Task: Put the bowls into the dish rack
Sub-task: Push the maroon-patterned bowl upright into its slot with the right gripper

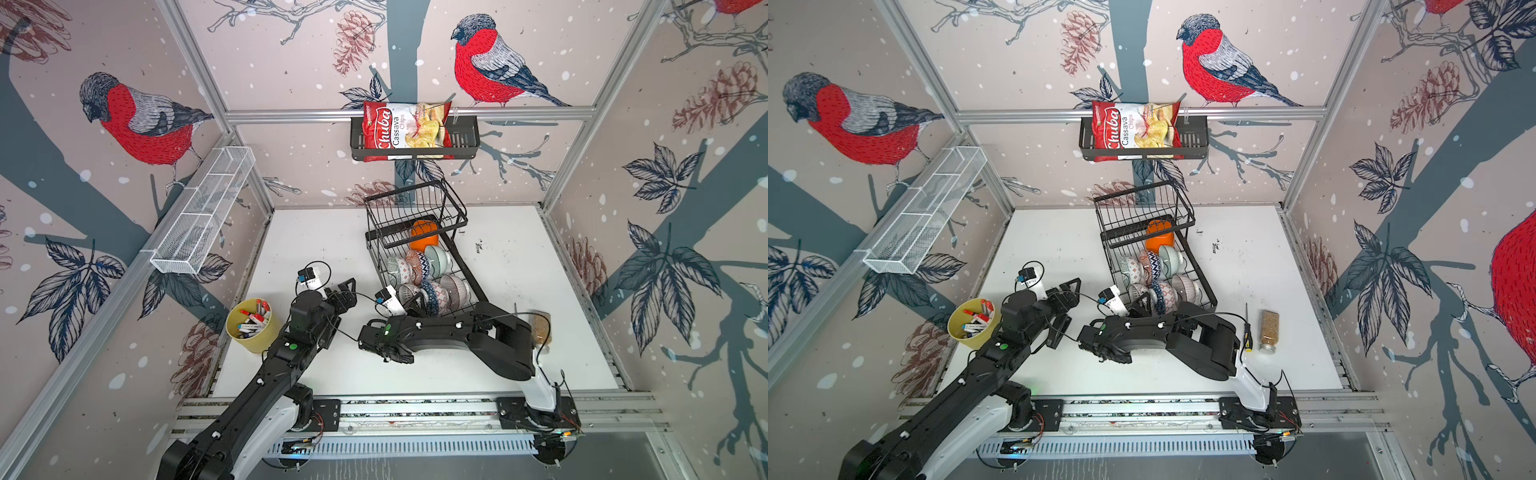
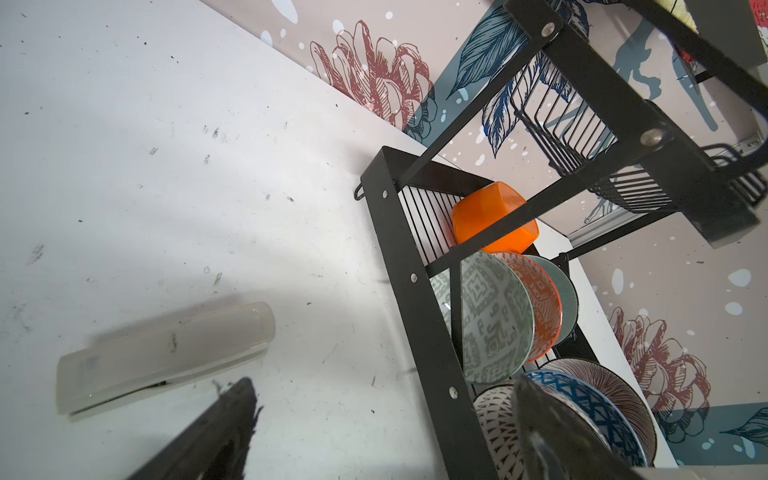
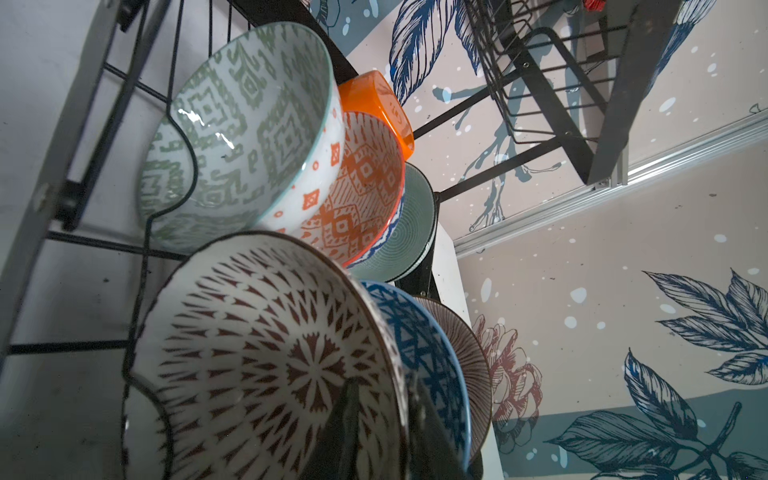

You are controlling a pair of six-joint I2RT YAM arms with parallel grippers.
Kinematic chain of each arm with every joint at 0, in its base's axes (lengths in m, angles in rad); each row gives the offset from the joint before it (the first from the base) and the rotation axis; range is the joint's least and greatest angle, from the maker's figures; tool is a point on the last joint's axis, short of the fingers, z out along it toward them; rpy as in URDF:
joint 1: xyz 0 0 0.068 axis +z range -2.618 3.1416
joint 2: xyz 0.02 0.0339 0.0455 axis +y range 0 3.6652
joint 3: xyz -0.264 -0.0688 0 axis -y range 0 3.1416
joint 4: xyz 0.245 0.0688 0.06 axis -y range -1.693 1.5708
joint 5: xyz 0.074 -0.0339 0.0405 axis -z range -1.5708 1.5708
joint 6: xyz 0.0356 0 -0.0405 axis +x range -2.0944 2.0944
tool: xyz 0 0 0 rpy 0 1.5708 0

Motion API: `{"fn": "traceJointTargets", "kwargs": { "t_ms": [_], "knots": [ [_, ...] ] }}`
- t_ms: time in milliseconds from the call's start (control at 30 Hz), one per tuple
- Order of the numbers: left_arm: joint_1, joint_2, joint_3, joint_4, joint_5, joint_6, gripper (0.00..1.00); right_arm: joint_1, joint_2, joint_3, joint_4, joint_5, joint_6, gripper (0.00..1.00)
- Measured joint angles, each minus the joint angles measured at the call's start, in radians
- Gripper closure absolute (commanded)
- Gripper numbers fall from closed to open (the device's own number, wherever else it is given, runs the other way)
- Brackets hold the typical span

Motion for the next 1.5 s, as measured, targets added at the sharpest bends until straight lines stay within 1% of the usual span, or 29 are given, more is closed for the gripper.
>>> {"fn": "traceJointTargets", "kwargs": {
  "t_ms": [233,467,600,633,800,967,1133,1500],
  "knots": [
    [0.0,-0.02,-0.009,-0.002,0.002,-0.001,0.05,0.004,0.016,0.032,-0.026,-0.042,0.02,0.6],
    [0.0,-0.041,-0.019,-0.003,0.003,-0.002,0.05,0.008,0.049,0.089,-0.109,-0.055,0.072,0.46],
    [0.0,-0.043,-0.021,-0.003,0.005,-0.002,0.05,0.008,0.054,0.106,-0.138,-0.071,0.103,0.41],
    [0.0,-0.043,-0.021,-0.004,0.006,-0.002,0.05,0.008,0.054,0.108,-0.14,-0.076,0.108,0.38],
    [0.001,-0.043,-0.021,-0.004,0.007,-0.002,0.05,0.008,0.054,0.126,-0.156,-0.102,0.13,0.32],
    [0.001,-0.039,-0.017,-0.004,0.009,-0.002,0.05,0.012,0.053,0.148,-0.178,-0.108,0.138,0.28],
    [0.001,-0.039,-0.008,-0.004,0.009,-0.001,0.05,0.012,0.044,0.158,-0.199,-0.108,0.156,0.27],
    [0.001,-0.047,0.01,-0.013,0.005,0.0,0.05,0.011,0.003,0.187,-0.203,-0.107,0.143,0.25]
  ]
}}
